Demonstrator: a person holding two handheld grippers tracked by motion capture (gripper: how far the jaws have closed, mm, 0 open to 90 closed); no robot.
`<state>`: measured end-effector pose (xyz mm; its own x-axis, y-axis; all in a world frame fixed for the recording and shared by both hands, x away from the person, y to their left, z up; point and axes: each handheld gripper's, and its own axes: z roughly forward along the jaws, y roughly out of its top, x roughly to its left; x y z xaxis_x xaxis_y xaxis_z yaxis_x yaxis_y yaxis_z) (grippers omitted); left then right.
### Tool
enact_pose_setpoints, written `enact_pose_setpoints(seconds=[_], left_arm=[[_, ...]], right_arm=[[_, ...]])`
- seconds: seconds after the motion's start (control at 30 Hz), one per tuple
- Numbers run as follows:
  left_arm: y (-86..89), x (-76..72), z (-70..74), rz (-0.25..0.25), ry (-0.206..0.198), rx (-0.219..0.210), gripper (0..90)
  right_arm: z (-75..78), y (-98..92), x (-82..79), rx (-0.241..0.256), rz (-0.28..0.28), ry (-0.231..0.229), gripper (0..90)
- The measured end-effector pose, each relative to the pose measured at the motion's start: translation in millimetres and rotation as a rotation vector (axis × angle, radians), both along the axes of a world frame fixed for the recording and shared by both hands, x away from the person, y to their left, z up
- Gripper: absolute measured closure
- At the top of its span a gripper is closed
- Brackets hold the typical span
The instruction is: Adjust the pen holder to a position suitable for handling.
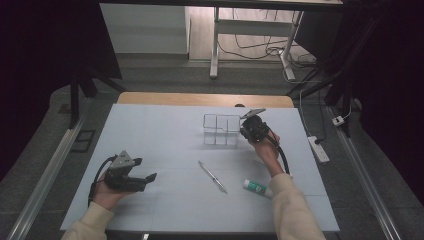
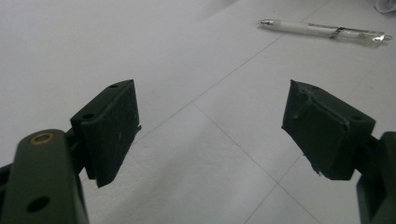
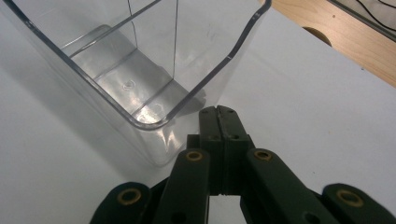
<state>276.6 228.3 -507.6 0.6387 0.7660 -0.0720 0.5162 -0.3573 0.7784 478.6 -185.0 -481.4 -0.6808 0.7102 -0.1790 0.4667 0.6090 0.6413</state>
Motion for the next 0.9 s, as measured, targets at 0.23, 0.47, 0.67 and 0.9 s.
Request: enact_pose_setpoints(seconds=[0.23, 0.47, 0.67, 0.9], left_arm=[[0.5, 0.0, 0.0, 0.001, 0.0, 0.0, 18.9], [1.4, 0.9, -0.2, 0.005, 0.002, -0.004, 18.8], [1.5, 0.7, -0.1, 0.004, 0.0, -0.004, 18.8], [1.6, 0.9, -0.7, 0.004, 0.003, 0.0, 18.8]], right_arm=[[-0.5, 6.4, 0.2, 0.003, 0.007, 0.002, 89.0], [-1.9, 9.9, 0.6, 0.002, 0.013, 0.008, 89.0], [-3.1, 13.3, 0.1, -0.008, 0.021, 0.012, 89.0], [-3.8, 17.1, 0.6, -0.014, 0.025, 0.018, 89.1]])
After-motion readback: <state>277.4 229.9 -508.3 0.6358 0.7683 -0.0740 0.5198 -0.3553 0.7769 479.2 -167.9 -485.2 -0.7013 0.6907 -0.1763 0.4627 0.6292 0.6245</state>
